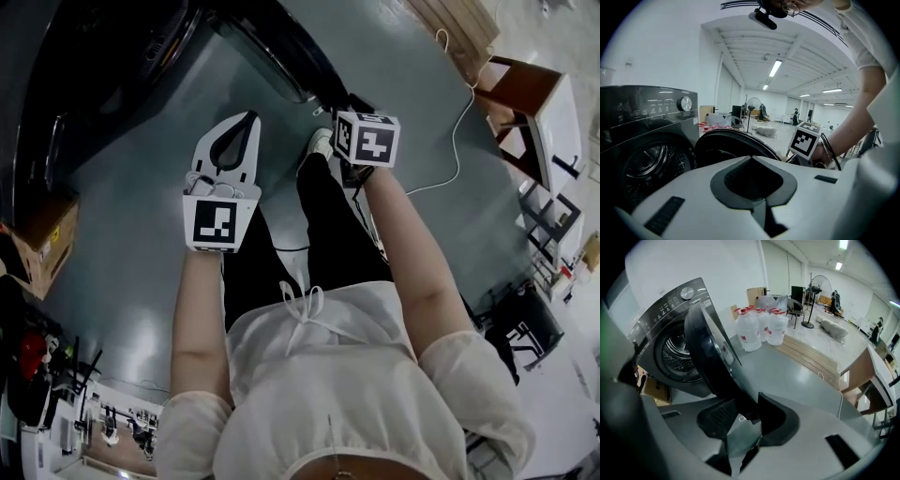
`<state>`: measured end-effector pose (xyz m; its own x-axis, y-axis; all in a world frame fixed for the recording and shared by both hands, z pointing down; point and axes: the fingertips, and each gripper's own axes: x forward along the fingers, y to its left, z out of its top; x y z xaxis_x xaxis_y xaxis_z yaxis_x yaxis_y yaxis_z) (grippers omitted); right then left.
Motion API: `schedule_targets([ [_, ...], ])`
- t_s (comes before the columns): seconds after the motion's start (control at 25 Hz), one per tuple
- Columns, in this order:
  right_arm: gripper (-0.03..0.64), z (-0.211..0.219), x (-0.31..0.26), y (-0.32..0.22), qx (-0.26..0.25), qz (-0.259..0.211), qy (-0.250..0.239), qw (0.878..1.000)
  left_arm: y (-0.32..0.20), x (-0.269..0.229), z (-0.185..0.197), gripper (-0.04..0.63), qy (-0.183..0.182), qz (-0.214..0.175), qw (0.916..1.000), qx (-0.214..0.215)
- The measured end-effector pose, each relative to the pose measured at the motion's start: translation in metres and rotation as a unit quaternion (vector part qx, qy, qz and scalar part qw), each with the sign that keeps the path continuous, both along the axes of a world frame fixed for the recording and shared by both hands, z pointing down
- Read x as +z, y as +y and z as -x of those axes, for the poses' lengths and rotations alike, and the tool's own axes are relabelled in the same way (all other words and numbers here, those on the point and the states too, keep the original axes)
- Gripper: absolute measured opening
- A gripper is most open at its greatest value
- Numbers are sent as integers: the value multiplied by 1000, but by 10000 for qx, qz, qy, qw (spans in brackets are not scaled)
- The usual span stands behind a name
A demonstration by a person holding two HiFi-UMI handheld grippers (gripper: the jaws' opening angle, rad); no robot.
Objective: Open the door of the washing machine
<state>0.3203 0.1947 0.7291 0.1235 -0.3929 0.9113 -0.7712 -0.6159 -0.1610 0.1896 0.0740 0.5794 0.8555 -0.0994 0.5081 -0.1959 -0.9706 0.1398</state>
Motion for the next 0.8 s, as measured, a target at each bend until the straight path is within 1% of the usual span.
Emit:
schedule_targets([
  [0.2,126,-43,-2,-1,-315,-39,124,9994,8,7,-38,21,53,43,9999,-117],
  [0.32,126,-65,-2,-1,-550,-141,218,9981,14,10,-60,21,79,80,9998,-146],
  [0.44,129,-88,-1,-2,-723,-213,225,9969,15,13,-84,21,194,-4,9997,-150],
  [0.56,132,-112,0,-5,-878,-272,223,9955,17,16,-106,21,96,8,9998,-152],
  [0.72,140,-141,1,-10,-981,-374,179,9943,15,17,-137,21,330,-165,9992,-182],
  [0.8,143,-155,1,-12,-1051,-433,181,9934,17,20,-151,21,304,-147,9993,-178],
])
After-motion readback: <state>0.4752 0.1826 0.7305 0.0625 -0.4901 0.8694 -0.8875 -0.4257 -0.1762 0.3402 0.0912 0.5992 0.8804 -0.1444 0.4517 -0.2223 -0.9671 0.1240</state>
